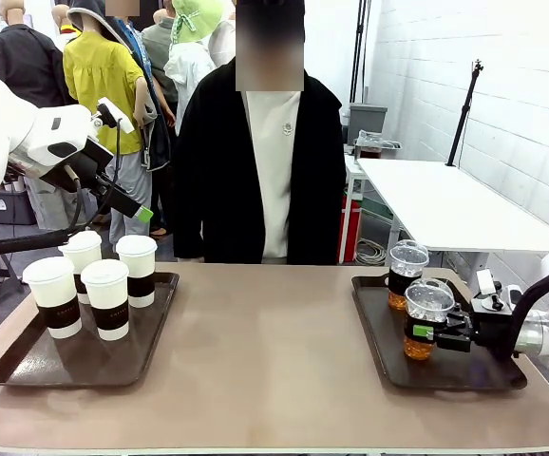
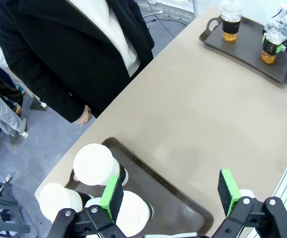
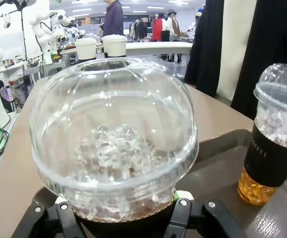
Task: Distribute the coffee onto the tray.
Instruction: Pick up another iced Americano from the middle of the table and place it on the right Handle tray.
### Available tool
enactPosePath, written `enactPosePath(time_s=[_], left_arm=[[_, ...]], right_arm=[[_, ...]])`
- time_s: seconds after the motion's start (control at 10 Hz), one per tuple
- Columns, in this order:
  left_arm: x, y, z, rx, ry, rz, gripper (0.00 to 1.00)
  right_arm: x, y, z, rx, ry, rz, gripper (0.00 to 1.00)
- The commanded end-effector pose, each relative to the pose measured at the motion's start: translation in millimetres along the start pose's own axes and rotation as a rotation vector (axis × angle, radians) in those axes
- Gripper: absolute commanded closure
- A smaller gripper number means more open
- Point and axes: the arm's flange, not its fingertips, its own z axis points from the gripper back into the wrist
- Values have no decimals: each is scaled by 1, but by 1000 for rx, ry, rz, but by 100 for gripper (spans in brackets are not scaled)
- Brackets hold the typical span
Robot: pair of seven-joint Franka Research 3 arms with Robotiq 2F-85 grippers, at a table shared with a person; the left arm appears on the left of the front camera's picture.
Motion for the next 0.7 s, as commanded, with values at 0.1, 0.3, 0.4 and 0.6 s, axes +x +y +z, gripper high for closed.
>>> enactPosePath(time_s=[0.1,0.3,0.4,0.6], left_arm=[[0,1,0,-4,1,9,0],[0,1,0,-4,1,9,0],[0,1,0,-4,1,9,0],[0,1,0,-4,1,9,0]], right_arm=[[-6,-12,1,-19,-54,-21,36],[-8,-15,-1,-22,-49,-36,36],[-8,-15,-1,-24,-53,-50,36],[-7,-13,-1,-30,-50,-79,0]])
